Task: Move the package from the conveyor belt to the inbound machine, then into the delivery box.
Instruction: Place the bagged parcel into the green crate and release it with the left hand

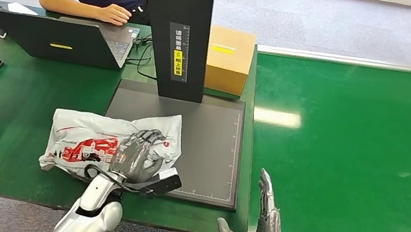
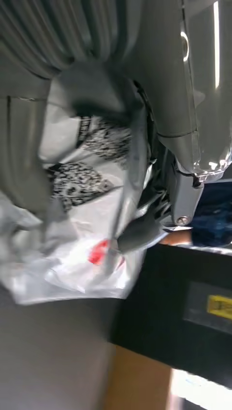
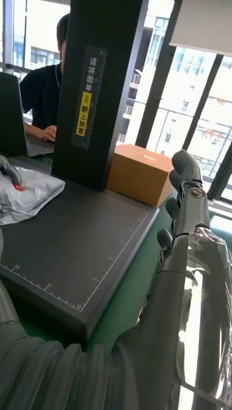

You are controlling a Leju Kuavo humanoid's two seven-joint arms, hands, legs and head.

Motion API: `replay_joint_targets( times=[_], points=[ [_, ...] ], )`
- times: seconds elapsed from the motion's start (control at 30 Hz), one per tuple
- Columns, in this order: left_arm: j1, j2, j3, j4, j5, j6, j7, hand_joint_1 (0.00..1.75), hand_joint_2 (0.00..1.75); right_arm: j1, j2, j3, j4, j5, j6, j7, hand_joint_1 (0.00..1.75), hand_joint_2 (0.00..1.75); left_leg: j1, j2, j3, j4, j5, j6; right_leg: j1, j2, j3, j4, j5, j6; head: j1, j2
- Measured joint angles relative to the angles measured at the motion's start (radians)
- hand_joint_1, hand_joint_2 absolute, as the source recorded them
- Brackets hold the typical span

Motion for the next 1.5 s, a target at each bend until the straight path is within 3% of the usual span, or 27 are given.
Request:
replay_joint_targets(
  times=[0.1,0.33,0.7,0.8,0.97,1.07,1.2,1.37,1.5],
  points=[
    [-0.081,0.030,-0.029,0.100,0.008,-0.100,-0.011,1.75,1.75,-0.004,0.000,-0.008,0.000,-0.001,0.002,-0.004,0.00,1.75,0.000,-0.003,0.007,-0.001,-0.002,0.000,0.000,-0.004,0.009,0.000,-0.004,0.001,0.000,0.000],
    [-0.261,0.064,-0.087,0.333,0.068,-0.129,-0.081,1.75,1.75,-0.001,0.000,-0.026,-0.004,-0.006,-0.014,-0.014,0.00,1.75,0.000,-0.002,0.029,-0.002,-0.013,-0.004,0.000,-0.004,0.031,-0.001,-0.015,-0.006,0.000,0.000],
    [-0.336,0.066,-0.114,0.427,0.071,-0.135,-0.082,1.75,1.75,0.001,0.000,-0.033,-0.018,-0.006,-0.014,-0.018,0.00,1.75,0.001,-0.001,0.029,-0.005,-0.004,-0.006,0.003,-0.003,0.030,0.000,-0.005,-0.008,0.000,0.000],
    [-0.337,0.066,-0.115,0.434,0.077,-0.098,-0.062,1.75,1.75,0.002,0.000,-0.033,-0.018,-0.006,-0.020,-0.019,0.00,1.75,0.001,-0.001,0.031,-0.007,-0.005,-0.007,0.003,-0.003,0.031,0.000,-0.006,-0.009,0.000,0.000],
    [-0.308,0.081,-0.093,0.413,0.093,0.106,0.102,1.75,1.75,0.020,0.008,-0.035,-0.036,0.002,-0.033,-0.010,0.00,1.75,0.001,0.001,0.031,-0.007,-0.004,-0.009,0.003,0.000,0.028,0.000,-0.006,-0.010,0.000,0.000],
    [-0.274,0.120,-0.036,0.350,0.103,0.231,0.168,1.75,1.75,0.025,0.013,-0.035,-0.043,0.003,-0.039,0.001,0.00,1.75,0.002,0.001,0.027,-0.007,-0.002,-0.012,0.004,0.001,0.022,0.001,-0.005,-0.012,0.000,0.000],
    [-0.262,0.211,0.082,0.305,0.093,0.348,0.221,1.75,1.75,0.024,0.014,-0.029,-0.043,-0.012,-0.049,0.005,0.00,1.75,0.003,0.001,0.018,-0.008,0.000,-0.013,0.005,0.001,0.013,0.003,-0.004,-0.013,0.000,0.000],
    [-0.261,0.355,0.299,0.315,0.140,0.429,0.146,1.75,1.75,0.015,0.014,-0.026,-0.035,-0.033,-0.054,0.002,0.00,1.75,0.003,0.005,0.013,-0.008,0.000,-0.013,0.005,0.005,0.005,0.004,-0.004,-0.014,0.000,0.000],
    [-0.248,0.415,0.457,0.318,0.106,0.433,0.147,1.75,1.75,0.014,0.015,-0.026,-0.034,-0.034,-0.053,0.002,0.00,1.75,0.003,0.004,0.010,-0.008,0.000,-0.014,0.005,0.004,0.003,0.004,-0.005,-0.014,0.000,0.000]
  ],
)
